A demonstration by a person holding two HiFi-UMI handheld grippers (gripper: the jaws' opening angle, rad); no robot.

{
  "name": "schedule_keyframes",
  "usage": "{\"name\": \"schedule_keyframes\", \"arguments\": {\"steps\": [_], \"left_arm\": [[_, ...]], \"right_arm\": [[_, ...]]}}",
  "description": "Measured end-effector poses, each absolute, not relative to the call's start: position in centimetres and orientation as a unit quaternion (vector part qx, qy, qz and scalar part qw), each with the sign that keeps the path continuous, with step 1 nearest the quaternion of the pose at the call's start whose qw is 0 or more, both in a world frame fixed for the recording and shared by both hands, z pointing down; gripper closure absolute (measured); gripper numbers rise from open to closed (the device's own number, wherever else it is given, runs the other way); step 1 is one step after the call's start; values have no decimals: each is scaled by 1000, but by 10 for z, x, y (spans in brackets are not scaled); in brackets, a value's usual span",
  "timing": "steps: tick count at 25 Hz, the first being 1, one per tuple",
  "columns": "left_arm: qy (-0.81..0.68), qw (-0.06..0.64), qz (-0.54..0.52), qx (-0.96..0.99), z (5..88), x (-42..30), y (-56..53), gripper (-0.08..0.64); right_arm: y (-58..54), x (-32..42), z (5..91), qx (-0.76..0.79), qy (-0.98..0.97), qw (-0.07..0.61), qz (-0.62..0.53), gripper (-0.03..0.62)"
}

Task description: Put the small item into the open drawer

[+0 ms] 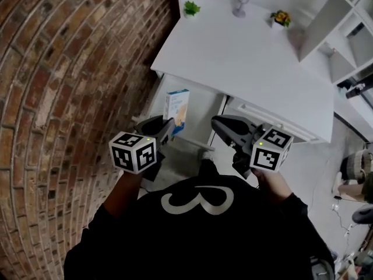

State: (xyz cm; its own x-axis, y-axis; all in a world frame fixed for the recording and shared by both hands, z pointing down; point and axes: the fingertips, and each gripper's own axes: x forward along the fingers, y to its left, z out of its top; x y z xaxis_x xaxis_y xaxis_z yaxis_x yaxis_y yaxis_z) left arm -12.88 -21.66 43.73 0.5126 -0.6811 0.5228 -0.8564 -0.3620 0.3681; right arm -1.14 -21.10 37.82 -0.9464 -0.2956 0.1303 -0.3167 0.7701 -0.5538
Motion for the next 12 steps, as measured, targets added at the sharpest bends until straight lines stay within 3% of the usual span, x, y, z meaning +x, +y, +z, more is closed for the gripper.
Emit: {"name": "schedule_keyframes", "arguments": {"steps": [12], "left_arm": [[-462, 331, 211, 795, 490, -130, -257, 466]], "right_arm": [[-250, -14, 391, 161, -938, 29, 306, 581]]}}
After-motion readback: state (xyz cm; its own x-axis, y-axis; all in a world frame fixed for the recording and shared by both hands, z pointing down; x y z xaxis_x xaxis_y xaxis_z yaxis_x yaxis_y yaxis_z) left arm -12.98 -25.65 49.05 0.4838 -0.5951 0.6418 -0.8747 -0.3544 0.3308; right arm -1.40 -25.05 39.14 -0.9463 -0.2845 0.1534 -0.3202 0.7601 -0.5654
